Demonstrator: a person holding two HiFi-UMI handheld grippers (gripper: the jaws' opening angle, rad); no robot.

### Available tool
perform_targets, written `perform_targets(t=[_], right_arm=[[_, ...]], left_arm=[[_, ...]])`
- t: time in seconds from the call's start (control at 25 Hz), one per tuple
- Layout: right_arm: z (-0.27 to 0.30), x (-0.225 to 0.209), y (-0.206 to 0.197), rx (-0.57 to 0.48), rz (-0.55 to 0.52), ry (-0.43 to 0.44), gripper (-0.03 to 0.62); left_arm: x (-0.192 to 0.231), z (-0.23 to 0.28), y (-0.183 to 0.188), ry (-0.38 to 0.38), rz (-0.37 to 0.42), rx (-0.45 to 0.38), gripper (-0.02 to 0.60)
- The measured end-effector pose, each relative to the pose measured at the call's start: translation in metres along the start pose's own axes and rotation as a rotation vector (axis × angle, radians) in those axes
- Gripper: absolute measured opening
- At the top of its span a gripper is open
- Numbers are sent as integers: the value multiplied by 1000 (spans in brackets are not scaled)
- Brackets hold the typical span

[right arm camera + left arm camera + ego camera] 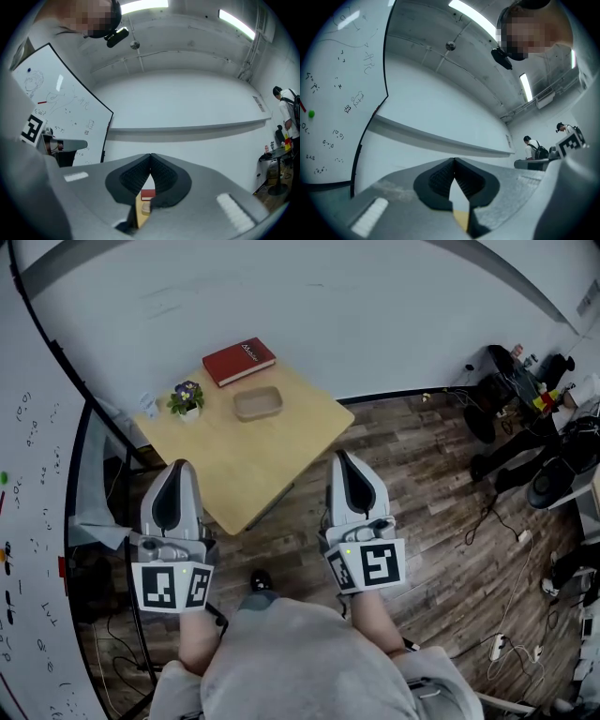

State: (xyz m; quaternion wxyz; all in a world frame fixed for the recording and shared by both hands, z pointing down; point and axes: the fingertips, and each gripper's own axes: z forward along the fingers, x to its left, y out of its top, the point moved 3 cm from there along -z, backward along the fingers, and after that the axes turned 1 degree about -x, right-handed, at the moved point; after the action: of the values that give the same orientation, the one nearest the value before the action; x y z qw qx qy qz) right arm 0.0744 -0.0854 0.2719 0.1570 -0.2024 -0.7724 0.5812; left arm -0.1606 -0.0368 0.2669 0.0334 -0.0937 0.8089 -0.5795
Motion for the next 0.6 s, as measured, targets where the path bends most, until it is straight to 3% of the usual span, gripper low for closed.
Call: perform_targets(t=[0.6], right_arm=[[53,14,-19,8,-15,-42,0]], left_arm=[[53,37,-16,-22,21,18,5]])
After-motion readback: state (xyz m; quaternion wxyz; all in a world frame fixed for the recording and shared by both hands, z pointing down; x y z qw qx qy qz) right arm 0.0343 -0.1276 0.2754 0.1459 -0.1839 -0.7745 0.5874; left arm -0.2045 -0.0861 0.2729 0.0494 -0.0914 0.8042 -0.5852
